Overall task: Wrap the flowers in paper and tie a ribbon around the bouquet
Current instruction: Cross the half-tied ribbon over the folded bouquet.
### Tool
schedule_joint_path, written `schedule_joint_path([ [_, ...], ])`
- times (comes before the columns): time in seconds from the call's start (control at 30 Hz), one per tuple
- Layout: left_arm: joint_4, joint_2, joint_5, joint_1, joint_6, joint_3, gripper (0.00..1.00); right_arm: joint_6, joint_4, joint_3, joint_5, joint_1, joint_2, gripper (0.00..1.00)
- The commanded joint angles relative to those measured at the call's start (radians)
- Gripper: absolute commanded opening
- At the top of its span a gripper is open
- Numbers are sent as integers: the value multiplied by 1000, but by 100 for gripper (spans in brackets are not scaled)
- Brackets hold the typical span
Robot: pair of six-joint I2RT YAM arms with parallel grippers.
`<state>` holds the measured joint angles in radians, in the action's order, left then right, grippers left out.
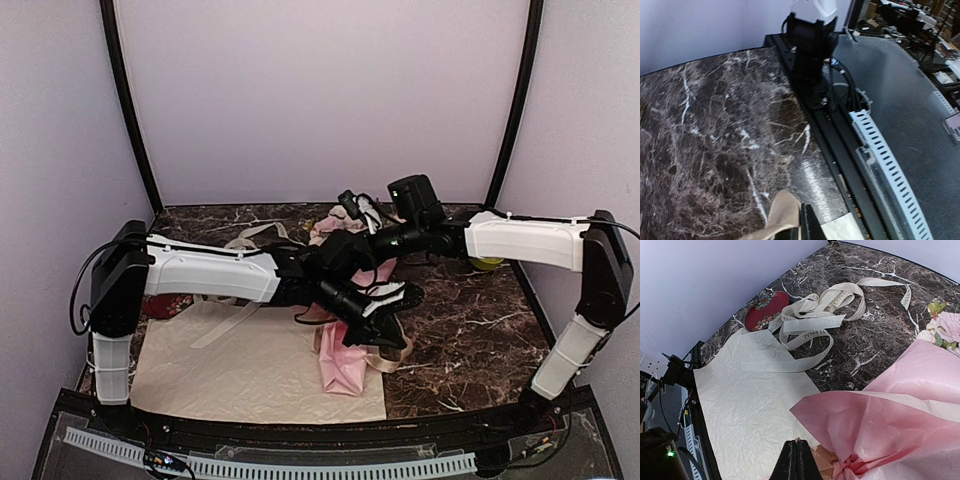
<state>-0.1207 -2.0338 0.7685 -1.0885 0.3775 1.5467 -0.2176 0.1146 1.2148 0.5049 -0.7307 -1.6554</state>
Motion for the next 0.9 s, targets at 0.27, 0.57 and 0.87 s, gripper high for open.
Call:
schedule_joint_path([
  [0.27, -192, -8, -480, -49, 174, 32, 48, 14, -1, -12, -1, 4, 25, 0],
  [0.57, -101, 231, -378, -51, 188, -124, 59, 3, -4, -18, -8, 4, 26, 0],
  [0.87, 658, 591, -373, 217, -328, -678, 39, -83, -93, -56, 13, -7, 42, 0],
])
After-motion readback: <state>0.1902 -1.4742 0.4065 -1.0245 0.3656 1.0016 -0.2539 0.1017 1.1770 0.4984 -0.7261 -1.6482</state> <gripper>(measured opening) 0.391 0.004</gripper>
